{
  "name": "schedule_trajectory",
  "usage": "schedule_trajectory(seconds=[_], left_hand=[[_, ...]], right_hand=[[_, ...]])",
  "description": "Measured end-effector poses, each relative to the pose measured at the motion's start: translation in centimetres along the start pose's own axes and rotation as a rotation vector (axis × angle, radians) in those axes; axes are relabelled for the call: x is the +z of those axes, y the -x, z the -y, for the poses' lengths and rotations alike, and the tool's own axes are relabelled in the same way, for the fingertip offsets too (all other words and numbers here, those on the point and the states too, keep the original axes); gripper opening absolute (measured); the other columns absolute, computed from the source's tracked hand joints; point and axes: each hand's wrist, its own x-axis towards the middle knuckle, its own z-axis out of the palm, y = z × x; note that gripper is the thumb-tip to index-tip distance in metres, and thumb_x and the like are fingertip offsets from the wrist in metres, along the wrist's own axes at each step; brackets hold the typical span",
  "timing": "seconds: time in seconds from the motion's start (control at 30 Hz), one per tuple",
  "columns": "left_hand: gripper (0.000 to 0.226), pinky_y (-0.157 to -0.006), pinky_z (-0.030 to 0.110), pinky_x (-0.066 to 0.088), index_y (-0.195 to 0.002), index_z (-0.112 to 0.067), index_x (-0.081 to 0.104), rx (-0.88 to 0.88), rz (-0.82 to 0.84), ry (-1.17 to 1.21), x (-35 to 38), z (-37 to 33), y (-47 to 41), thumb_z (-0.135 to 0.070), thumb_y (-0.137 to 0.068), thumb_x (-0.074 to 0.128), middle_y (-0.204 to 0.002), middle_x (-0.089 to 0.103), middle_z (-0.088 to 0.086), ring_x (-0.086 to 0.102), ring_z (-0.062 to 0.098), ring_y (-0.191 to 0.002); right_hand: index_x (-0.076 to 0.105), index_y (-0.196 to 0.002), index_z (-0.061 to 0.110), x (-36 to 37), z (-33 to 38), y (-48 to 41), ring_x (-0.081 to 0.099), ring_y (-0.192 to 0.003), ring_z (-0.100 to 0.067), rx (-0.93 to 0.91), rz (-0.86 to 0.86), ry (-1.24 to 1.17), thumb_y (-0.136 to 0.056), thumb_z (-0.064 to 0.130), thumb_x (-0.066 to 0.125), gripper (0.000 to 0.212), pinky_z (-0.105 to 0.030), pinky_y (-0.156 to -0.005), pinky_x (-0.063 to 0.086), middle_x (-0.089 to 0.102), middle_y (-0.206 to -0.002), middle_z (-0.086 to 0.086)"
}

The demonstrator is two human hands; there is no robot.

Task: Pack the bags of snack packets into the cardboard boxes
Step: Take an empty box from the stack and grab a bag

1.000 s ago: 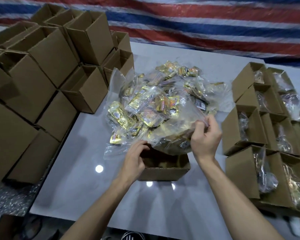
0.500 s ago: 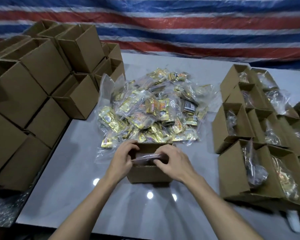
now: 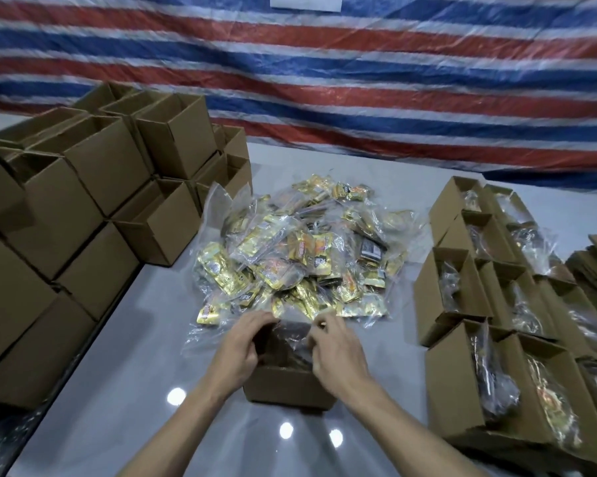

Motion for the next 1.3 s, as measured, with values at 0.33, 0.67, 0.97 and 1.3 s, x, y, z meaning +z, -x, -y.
schedule_trajectory(seconds=[0.33,0.67,0.97,1.3], left_hand=[[0.055,-0.115,0.035,0.019,-0.119,-0.03,0.07,0.039,0.186,-0.335,1.6,0.2,-0.8,-0.04,-0.081,0.032,-0.142,0.05,-0.004,0.037,0.02,-0.136],[0.069,-0.116,0.034,0.009,-0.14,-0.037,0.05,0.094,0.236,-0.509,6.4,-1.9,-3.2,-0.046,-0.081,0.015,-0.149,0.038,-0.004,0.024,0.018,-0.141],[0.057,-0.111,0.032,-0.004,-0.138,-0.035,0.054,0.092,0.312,-0.597,7.8,-3.5,-4.8,-0.041,-0.089,0.027,-0.152,0.03,0.001,0.014,0.017,-0.142],[0.021,-0.069,0.024,0.049,-0.083,-0.017,0.07,-0.315,-0.194,0.249,5.6,-2.8,-9.8,-0.024,-0.098,0.057,-0.083,0.068,-0.006,0.064,0.012,-0.079]], right_hand=[[0.064,-0.121,0.037,1.2,-3.4,-0.4,0.007,-0.147,-0.015,0.021,0.139,0.154,-0.094,0.058,0.022,0.054,-0.048,-0.119,0.004,0.022,-0.157,0.012],[0.068,-0.113,0.034,0.0,-7.8,-0.2,0.015,-0.144,-0.007,0.086,0.103,0.162,-0.097,0.052,0.022,0.053,-0.038,-0.114,0.021,0.027,-0.155,0.013],[0.066,-0.112,0.038,0.0,-10.9,0.0,0.033,-0.135,-0.001,0.016,-0.044,-0.001,-0.089,0.058,0.033,0.045,-0.026,-0.105,0.036,0.04,-0.143,0.021],[0.069,-0.113,0.04,-0.3,-10.9,-0.1,0.025,-0.133,-0.002,0.039,0.032,-0.037,-0.092,0.064,0.03,0.05,-0.031,-0.106,0.033,0.032,-0.143,0.023]])
